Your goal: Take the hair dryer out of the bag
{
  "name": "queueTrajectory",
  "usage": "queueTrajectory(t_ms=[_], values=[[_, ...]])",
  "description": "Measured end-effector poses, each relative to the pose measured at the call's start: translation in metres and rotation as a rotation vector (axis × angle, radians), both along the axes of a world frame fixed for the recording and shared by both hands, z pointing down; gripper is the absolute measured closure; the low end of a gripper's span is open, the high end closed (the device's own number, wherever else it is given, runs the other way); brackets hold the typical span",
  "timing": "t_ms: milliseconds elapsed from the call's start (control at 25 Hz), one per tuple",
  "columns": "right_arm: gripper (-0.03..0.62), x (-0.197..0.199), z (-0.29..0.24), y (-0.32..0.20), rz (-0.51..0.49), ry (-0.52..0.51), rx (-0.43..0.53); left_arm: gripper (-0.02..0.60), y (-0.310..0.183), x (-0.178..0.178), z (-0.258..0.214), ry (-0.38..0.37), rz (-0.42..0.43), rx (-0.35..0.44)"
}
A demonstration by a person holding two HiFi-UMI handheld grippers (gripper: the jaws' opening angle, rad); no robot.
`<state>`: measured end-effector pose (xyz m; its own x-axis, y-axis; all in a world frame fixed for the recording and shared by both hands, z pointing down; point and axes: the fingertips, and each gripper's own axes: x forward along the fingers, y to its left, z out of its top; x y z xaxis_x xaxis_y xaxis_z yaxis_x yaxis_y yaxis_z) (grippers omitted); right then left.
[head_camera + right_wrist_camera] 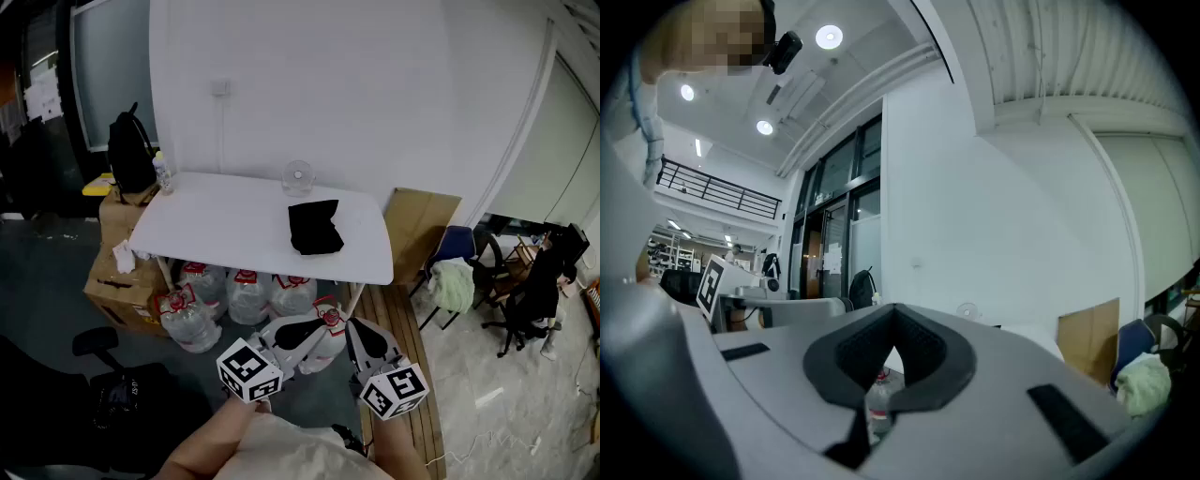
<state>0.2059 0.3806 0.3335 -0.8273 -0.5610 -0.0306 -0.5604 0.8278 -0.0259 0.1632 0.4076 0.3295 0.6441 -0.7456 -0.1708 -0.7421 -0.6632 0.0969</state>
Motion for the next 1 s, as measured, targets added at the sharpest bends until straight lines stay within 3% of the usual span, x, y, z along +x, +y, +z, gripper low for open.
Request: queueTrajectory(t_ms=[600, 840, 1000], values=[[0.58, -0.05, 0.022, -0.072, -0.021, 0.01, -0.095, 0.56, -0.072, -0.049, 0.028, -0.016, 0.001, -0.11], [0.576, -0.087, 0.031, -0.126, -0.096, 0.065, -0.069, 0.56, -0.134, -0.085, 0.05, -0.075, 0.009, -0.138], [0.576, -0.098, 0.029, -0.167, -0.062, 0.103, -0.007, 0.558, -0.172, -0.107, 0.054, -0.07, 0.069, -0.142]])
